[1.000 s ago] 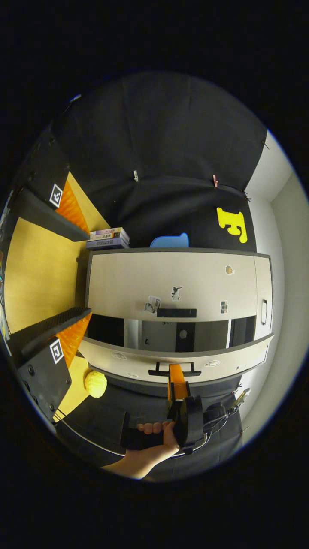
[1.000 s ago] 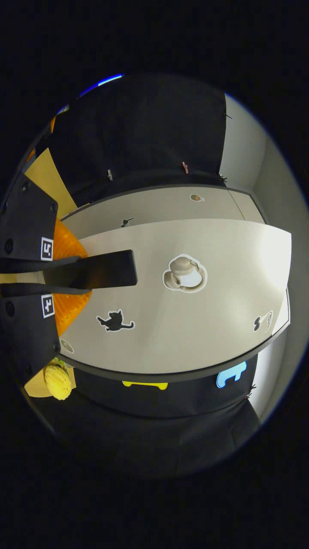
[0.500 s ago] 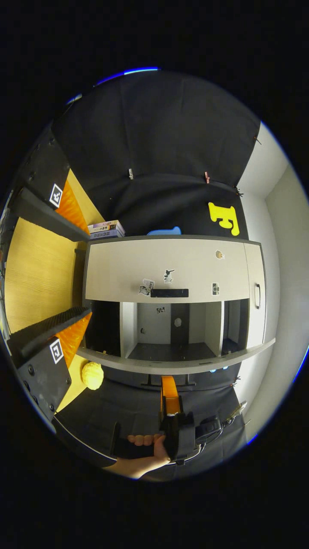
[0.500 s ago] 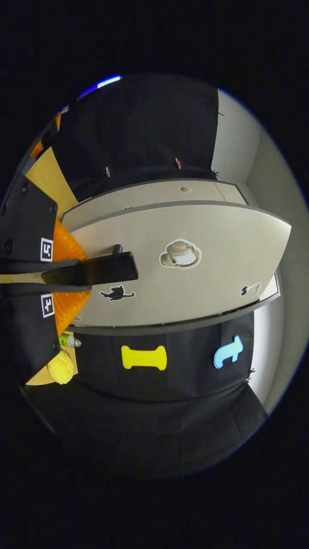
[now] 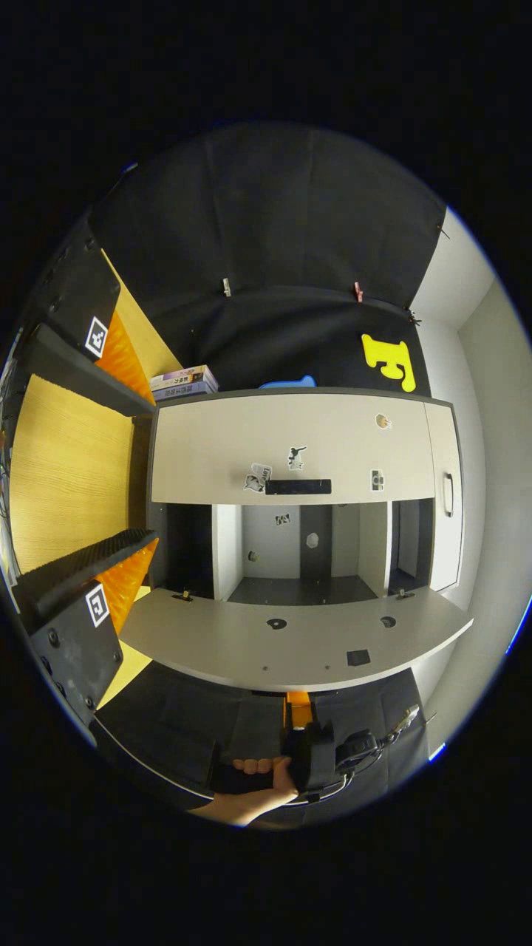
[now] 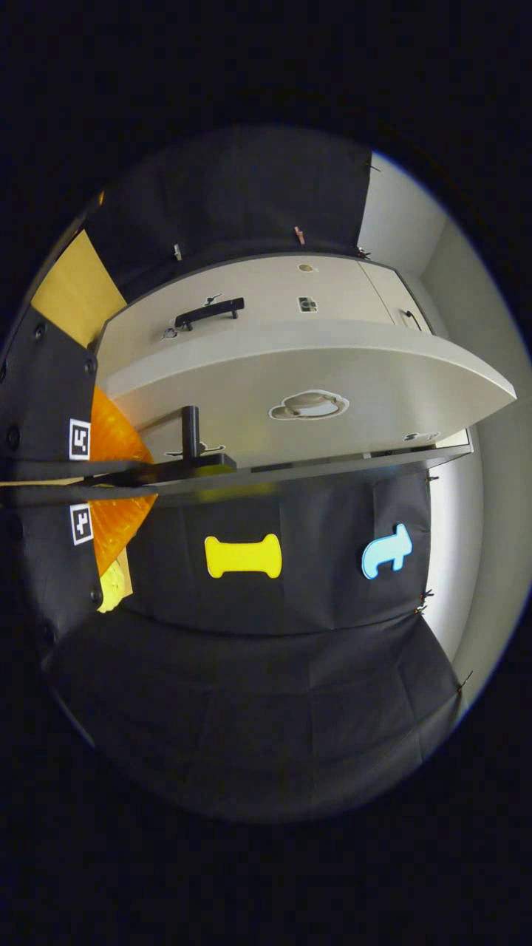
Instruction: Open the right door of the double-door shoe cabinet with the right hand, and open the left door with the left hand.
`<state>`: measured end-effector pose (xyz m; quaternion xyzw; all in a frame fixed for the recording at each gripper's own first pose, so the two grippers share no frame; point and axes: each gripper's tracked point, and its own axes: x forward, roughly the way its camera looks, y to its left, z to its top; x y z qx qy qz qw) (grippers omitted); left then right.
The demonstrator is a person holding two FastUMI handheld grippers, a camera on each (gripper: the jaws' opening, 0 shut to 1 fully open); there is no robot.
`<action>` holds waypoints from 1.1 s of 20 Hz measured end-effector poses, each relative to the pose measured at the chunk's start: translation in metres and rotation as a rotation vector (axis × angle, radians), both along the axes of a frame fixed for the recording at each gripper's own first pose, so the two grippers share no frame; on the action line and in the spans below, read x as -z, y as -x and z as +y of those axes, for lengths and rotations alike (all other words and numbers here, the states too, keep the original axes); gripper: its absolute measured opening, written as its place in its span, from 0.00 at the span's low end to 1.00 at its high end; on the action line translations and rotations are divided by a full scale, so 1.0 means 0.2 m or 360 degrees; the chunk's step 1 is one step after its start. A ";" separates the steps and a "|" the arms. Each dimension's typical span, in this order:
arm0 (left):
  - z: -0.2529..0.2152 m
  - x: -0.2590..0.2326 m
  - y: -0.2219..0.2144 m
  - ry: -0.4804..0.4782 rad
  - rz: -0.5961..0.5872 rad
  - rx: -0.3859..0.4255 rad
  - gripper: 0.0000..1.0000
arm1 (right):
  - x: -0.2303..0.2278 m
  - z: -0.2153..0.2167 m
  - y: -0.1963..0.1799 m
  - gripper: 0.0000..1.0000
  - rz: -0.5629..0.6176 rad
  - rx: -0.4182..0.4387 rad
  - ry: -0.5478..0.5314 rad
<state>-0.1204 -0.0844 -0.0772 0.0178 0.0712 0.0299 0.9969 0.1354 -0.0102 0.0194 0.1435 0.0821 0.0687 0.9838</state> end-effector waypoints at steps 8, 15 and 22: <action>0.07 -0.03 -0.09 0.0026 0.0037 0.0055 0.95 | 0.01 -0.03 0.03 0.08 0.0005 0.0092 0.0049; 0.27 -0.06 -0.28 0.0054 0.0030 0.0037 0.95 | 0.03 -0.07 0.08 0.08 0.0041 0.0144 0.0096; 0.37 -0.07 -0.49 0.0061 0.0048 0.0033 0.95 | 0.09 -0.08 0.23 0.12 0.0125 0.0209 0.0182</action>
